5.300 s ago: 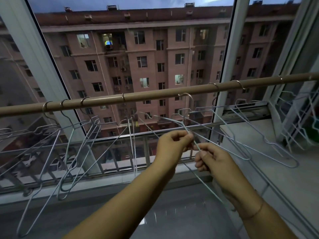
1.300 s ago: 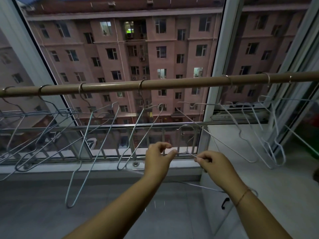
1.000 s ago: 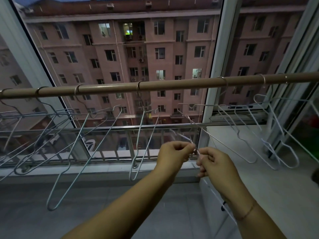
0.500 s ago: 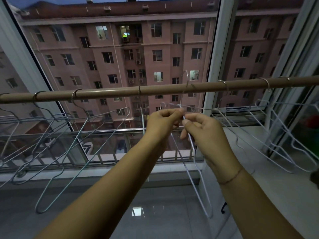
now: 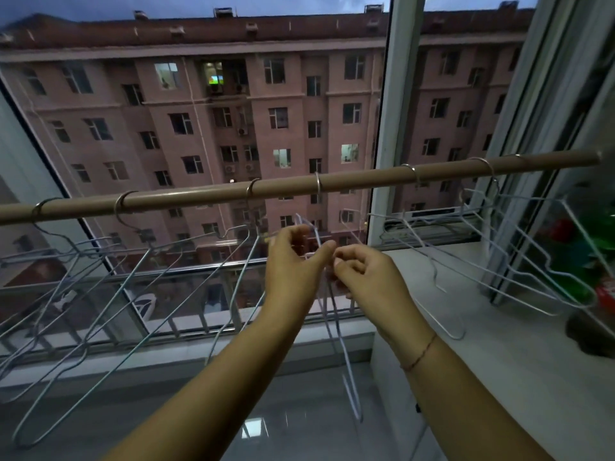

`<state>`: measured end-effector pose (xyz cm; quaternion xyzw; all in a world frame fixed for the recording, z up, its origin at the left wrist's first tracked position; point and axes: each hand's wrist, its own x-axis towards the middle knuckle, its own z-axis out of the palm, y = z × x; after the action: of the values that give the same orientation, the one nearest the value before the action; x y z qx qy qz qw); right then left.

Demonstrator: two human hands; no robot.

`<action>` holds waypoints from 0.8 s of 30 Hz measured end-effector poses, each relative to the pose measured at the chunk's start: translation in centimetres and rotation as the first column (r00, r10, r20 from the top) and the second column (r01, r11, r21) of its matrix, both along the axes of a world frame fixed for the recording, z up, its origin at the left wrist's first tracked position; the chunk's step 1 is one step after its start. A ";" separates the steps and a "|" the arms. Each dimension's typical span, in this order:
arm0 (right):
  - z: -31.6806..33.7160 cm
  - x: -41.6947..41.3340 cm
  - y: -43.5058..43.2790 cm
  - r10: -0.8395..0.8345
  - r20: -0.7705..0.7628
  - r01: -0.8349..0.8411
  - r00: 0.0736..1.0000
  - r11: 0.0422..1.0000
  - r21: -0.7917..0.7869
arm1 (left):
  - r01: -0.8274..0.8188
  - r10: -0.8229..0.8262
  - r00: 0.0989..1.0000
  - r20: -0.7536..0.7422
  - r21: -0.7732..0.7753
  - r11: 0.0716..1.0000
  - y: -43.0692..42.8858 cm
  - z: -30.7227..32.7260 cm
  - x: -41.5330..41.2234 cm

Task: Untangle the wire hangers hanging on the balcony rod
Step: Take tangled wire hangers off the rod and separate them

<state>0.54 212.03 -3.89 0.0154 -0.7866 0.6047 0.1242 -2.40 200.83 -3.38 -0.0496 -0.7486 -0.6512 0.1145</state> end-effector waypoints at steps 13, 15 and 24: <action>1.8 3.1 13.2 -0.518 -0.303 0.580 0.800 0.798 0.165 | 0.326 -0.338 0.931 -0.141 -0.104 0.940 9.7 3.5 2.6; 1.6 2.9 15.8 -0.567 -0.289 0.633 0.771 0.734 0.248 | 0.367 -0.368 0.928 -0.065 -0.032 0.930 11.9 3.9 2.6; -0.7 1.9 20.2 -0.431 -0.068 0.421 0.900 0.816 0.397 | 0.313 -0.353 0.840 0.412 0.164 0.936 19.8 2.9 0.2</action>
<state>2.43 232.26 -4.57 -0.1432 -0.8785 0.3871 0.2404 -2.17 220.62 -0.45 -0.0270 -0.7047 -0.6887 -0.1685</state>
